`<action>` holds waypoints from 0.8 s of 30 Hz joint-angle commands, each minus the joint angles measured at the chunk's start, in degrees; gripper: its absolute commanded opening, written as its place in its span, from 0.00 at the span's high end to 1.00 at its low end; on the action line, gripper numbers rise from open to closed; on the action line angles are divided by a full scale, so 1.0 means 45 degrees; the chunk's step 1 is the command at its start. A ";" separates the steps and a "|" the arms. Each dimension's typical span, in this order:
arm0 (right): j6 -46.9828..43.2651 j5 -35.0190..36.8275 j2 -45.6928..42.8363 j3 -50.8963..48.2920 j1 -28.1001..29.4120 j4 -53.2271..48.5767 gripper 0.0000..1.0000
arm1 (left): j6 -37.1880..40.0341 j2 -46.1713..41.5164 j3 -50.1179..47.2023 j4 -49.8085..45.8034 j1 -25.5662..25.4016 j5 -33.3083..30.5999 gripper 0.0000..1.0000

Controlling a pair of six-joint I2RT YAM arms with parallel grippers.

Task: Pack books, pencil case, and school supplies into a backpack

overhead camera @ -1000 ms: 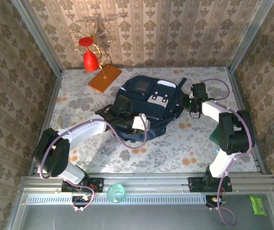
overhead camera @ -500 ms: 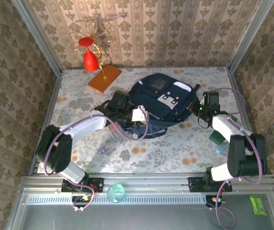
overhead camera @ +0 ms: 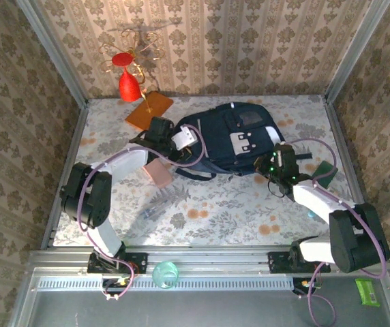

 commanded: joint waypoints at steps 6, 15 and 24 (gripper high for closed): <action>-0.1492 -0.1846 0.0110 0.0900 0.0901 -0.0809 0.74 | -0.4078 -0.1633 -0.1327 0.2441 0.0966 -0.0440 0.48; -0.4449 0.1569 -0.1699 0.1991 0.1613 -0.4481 0.57 | -0.7896 -0.3789 -0.2252 0.2199 0.1715 -0.1339 0.30; -0.4794 0.0996 -0.1954 0.2430 0.0813 -0.5164 0.37 | -1.1591 -0.4924 -0.3276 0.2127 -0.1339 -0.3818 0.32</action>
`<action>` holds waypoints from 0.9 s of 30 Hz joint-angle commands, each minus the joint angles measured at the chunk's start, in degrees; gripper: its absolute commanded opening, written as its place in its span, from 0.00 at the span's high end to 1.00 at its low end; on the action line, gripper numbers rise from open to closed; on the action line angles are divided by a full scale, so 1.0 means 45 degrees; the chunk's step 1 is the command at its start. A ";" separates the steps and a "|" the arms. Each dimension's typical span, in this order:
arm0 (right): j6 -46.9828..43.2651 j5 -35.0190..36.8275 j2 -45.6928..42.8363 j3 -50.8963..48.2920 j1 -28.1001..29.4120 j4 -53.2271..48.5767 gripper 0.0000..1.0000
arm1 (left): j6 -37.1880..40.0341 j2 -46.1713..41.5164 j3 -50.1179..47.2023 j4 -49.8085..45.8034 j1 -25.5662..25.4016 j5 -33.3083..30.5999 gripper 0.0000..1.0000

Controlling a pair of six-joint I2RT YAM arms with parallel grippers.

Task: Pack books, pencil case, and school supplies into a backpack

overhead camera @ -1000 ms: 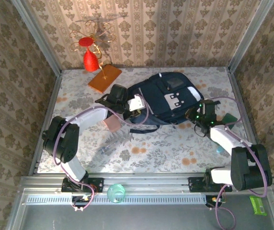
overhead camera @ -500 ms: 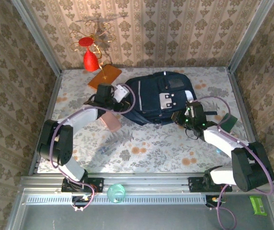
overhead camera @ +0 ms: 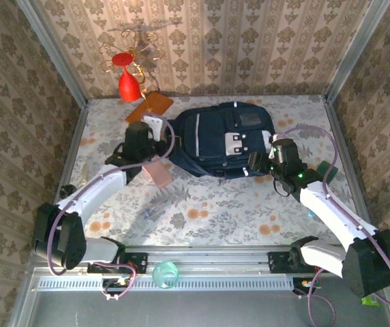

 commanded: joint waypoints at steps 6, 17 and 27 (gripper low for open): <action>-0.0035 -0.2622 0.1351 0.0561 0.0528 0.1163 0.41 | -0.1750 0.1564 0.0674 -0.0342 -0.3084 -0.1520 0.39; 0.0901 -0.2740 0.4338 0.0181 0.0560 0.2379 0.59 | -0.1231 0.5509 0.2548 -0.1267 -0.3280 -0.0314 0.58; 0.1779 -0.3302 0.5012 -0.1411 0.0569 0.3377 0.68 | -0.3010 0.5222 0.0264 -0.0704 -0.3454 -0.0321 0.58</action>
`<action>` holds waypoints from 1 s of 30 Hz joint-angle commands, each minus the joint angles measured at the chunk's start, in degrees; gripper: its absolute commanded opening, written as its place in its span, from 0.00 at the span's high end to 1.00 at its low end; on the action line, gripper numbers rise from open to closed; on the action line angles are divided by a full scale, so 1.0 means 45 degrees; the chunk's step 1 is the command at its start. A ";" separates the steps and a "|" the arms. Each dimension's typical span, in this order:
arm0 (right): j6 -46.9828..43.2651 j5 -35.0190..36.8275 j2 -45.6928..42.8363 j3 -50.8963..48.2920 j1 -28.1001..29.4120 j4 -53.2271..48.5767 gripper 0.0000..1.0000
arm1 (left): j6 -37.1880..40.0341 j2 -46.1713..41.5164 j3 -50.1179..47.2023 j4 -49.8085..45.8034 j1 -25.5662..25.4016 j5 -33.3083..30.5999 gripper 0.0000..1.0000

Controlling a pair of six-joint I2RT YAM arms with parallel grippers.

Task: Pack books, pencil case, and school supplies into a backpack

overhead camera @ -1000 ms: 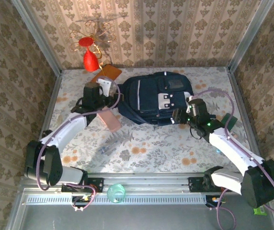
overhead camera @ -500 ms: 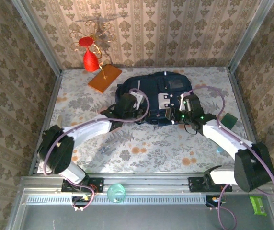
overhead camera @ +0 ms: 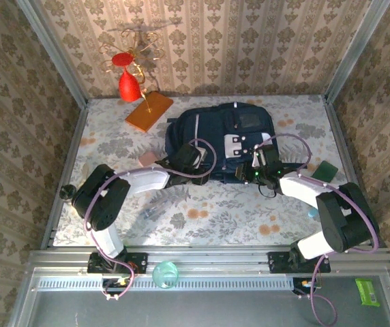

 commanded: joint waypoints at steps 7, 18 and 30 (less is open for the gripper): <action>0.0517 -0.0950 0.0859 -0.0173 0.0014 0.0181 0.69 | -0.0798 -0.0191 0.1545 0.0360 -0.1095 -0.0395 0.52; 0.0617 -0.1003 0.0341 -0.0668 0.0014 0.0954 0.69 | 0.0047 0.1283 0.4136 -0.1688 -0.1943 -0.2907 0.50; 0.0665 -0.0905 -0.0132 -0.1222 0.0019 0.1546 0.69 | 0.0050 0.2524 0.5321 -0.2288 -0.2213 -0.3203 0.60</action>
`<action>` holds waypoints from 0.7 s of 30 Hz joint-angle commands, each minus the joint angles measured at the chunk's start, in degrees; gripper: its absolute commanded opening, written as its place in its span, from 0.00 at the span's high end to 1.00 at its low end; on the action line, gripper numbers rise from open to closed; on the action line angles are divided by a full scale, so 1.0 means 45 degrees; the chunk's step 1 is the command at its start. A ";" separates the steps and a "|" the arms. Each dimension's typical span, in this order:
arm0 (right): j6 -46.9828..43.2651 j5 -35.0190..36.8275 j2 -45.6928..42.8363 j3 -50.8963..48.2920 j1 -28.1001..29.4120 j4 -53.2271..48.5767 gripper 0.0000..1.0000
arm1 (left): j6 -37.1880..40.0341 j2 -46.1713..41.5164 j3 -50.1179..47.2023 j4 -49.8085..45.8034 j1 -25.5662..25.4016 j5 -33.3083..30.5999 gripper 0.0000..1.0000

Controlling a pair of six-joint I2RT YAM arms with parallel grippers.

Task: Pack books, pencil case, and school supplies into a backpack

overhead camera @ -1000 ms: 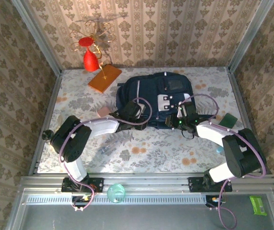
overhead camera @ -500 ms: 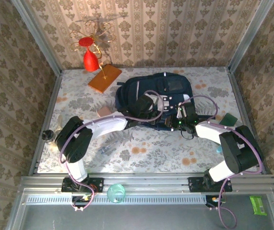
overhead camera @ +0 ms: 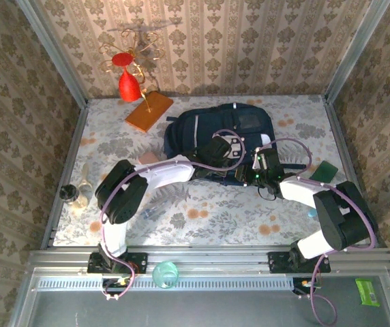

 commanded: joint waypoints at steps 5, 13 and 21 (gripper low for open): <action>0.0145 -0.0454 -0.0098 -0.0436 0.0069 -0.0034 0.69 | 0.0093 0.0723 0.0802 -0.0394 -0.0167 -0.0685 0.65; 0.0108 -0.0537 0.0081 -0.0523 0.0063 0.0122 0.68 | -0.0050 0.1362 0.1123 -0.0543 -0.0449 -0.1507 0.68; 0.0120 -0.0615 0.0196 -0.0557 0.0033 0.0205 0.68 | -0.0066 0.0910 0.0625 0.0220 -0.0576 -0.1886 0.85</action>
